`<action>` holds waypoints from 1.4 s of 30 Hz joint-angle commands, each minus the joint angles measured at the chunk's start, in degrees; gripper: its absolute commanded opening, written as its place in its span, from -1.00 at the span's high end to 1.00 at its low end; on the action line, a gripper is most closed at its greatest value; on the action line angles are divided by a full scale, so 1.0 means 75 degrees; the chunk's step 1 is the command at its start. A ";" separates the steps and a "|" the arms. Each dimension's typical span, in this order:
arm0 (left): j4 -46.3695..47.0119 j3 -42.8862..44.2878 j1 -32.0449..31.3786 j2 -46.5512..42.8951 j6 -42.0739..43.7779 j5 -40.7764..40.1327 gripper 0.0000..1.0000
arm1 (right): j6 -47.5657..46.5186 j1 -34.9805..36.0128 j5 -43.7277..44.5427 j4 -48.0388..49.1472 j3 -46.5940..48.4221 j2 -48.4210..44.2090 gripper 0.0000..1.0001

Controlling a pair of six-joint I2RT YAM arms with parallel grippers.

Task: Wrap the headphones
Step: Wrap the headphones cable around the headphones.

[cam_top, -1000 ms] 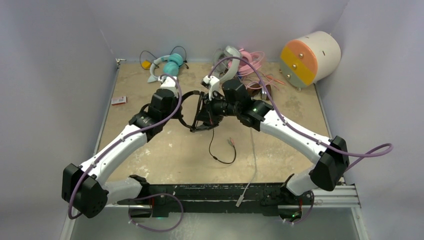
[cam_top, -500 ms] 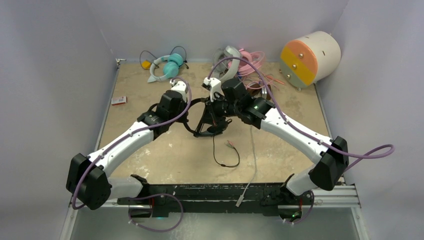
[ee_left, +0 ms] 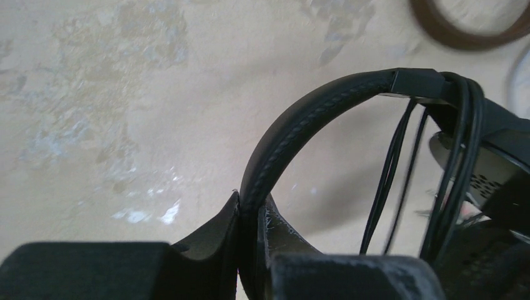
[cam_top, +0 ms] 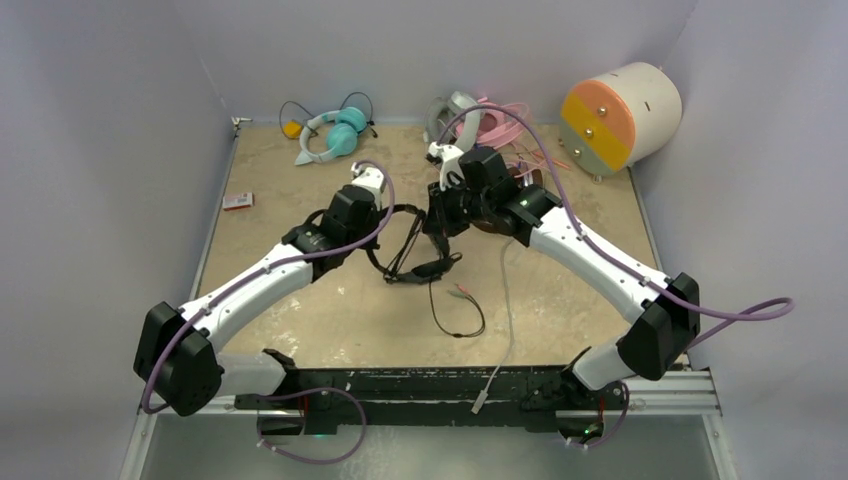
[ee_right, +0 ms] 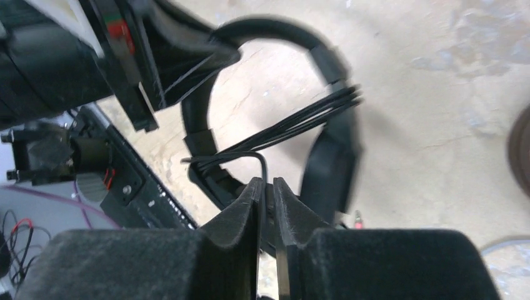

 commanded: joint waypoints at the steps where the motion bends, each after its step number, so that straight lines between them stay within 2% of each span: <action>1: -0.0668 0.0247 -0.0107 0.0053 0.0727 -0.0608 1.00 | -0.0241 -0.0288 0.0615 0.0089 0.0582 -0.0250 0.67; 3: -0.0775 0.0310 -0.0118 0.0096 0.0800 -0.0662 1.00 | -0.0361 -0.0299 0.0660 0.0005 0.0636 -0.0242 0.66; 8: -0.1170 0.0634 -0.0123 0.0319 0.0812 -0.0613 1.00 | -0.0539 -0.0301 0.0761 -0.0183 0.0723 -0.0159 0.86; 12: -0.1274 0.0738 -0.0124 0.0404 0.0709 -0.0530 1.00 | -0.0616 -0.0300 0.0623 -0.0217 0.0534 -0.0247 0.80; 20: -0.1282 0.0836 -0.0122 0.0542 0.0274 0.0088 1.00 | -0.0682 -0.0294 -0.0616 0.1306 -0.1621 -0.1644 0.26; 22: -0.1261 0.0837 -0.0115 0.0554 0.0208 0.0148 1.00 | -0.0566 -0.0290 -0.0968 0.1791 -0.2330 -0.2051 0.18; 25: -0.1252 0.0849 -0.0111 0.0566 0.0108 0.0205 1.00 | -0.0224 -0.0152 -0.1092 0.3173 -0.3801 -0.2832 -0.15; 28: -0.1234 0.0849 -0.0103 0.0583 0.0025 0.0259 1.00 | 0.0020 0.0036 -0.1257 0.4668 -0.5028 -0.3336 -0.33; 30: -0.1234 0.0866 -0.0103 0.0560 -0.0044 0.0275 1.00 | 0.0011 0.0287 -0.1061 0.5205 -0.5561 -0.3400 -0.38; 33: -0.1217 0.0906 -0.0109 0.0522 -0.0171 0.0296 1.00 | -0.0227 0.0974 -0.0781 0.6045 -0.6128 -0.3177 -0.70; 35: -0.1185 0.0907 -0.0098 0.0497 -0.0231 0.0323 1.00 | -0.0288 0.1472 -0.0369 0.6786 -0.6564 -0.2997 -0.77; 38: -0.1204 0.0907 -0.0036 0.0485 -0.0347 0.0330 1.00 | -0.0153 0.2031 0.0232 0.7790 -0.7142 -0.2762 -0.77; 42: -0.1222 0.0830 0.0049 0.0446 -0.0452 0.0301 1.00 | 0.0096 0.2310 0.0914 0.8846 -0.7814 -0.2762 -0.77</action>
